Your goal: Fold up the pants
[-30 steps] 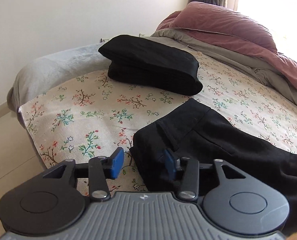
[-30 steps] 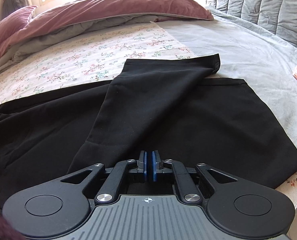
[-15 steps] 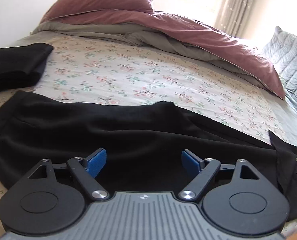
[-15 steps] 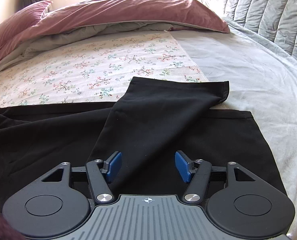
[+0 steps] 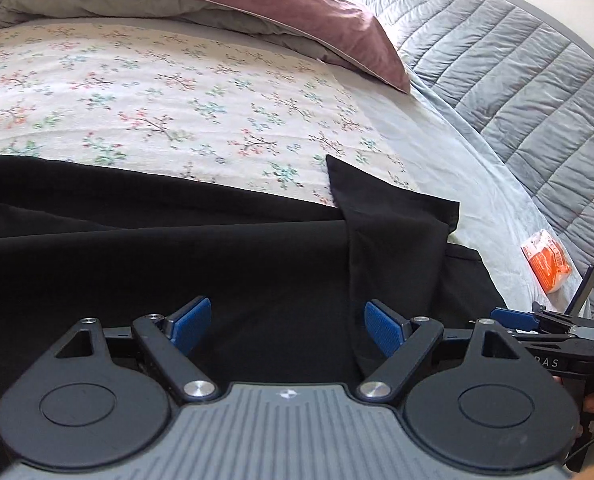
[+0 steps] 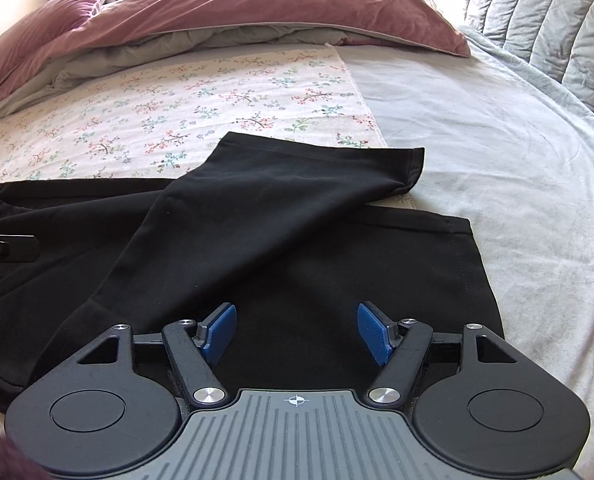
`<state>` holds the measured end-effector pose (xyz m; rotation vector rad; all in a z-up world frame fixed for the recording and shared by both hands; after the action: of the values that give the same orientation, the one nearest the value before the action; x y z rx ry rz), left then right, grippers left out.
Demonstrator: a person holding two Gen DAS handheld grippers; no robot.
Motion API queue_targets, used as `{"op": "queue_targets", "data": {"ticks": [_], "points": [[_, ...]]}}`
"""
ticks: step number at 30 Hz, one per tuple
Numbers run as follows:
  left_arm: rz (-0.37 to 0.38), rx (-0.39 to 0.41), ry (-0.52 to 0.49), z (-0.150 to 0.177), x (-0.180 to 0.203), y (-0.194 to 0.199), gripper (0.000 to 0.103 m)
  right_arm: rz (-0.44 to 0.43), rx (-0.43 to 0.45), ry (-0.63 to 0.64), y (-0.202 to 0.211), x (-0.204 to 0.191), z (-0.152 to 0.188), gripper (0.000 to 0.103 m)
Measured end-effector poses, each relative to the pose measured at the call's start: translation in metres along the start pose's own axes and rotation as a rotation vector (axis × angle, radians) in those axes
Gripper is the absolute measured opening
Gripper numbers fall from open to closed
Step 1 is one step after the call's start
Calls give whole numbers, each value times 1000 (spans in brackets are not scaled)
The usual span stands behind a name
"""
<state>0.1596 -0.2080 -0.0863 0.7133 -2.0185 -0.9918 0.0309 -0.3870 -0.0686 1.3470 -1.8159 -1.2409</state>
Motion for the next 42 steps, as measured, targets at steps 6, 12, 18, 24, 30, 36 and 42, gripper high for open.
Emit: {"op": "queue_targets", "data": {"ticks": [6, 12, 18, 24, 30, 36, 42], "points": [[53, 23, -25, -25, 24, -35, 93, -5, -13, -76, -5, 34, 5, 69], [145, 66, -9, -43, 39, -47, 67, -28, -2, -146, -3, 56, 3, 69], [245, 57, -53, -42, 75, -50, 11, -23, 46, -157, 12, 62, -4, 69], [310, 41, -276, -8, 138, -39, 10, -19, 90, -180, 26, 71, -8, 69], [332, -52, -490, 48, 191, -47, 10, -44, 112, -238, 34, 86, -7, 69], [275, -167, -708, 103, 209, -68, 10, -40, 89, -242, 27, 88, -4, 69], [259, -113, -716, 114, 188, -42, 54, -87, 65, -195, 22, 71, 0, 69]]}}
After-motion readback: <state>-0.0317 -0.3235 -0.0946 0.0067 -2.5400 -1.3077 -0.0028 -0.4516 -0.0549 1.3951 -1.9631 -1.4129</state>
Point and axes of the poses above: each gripper's, at about its wrist camera, not at the fingertips, and y roughly against the way its jaws point, x to its right, z to its underside, the point moved 8 cm from there along -y, roughly the way its jaws point, and after that the axes turned 14 degrees about -x, right-handed, at the moved point
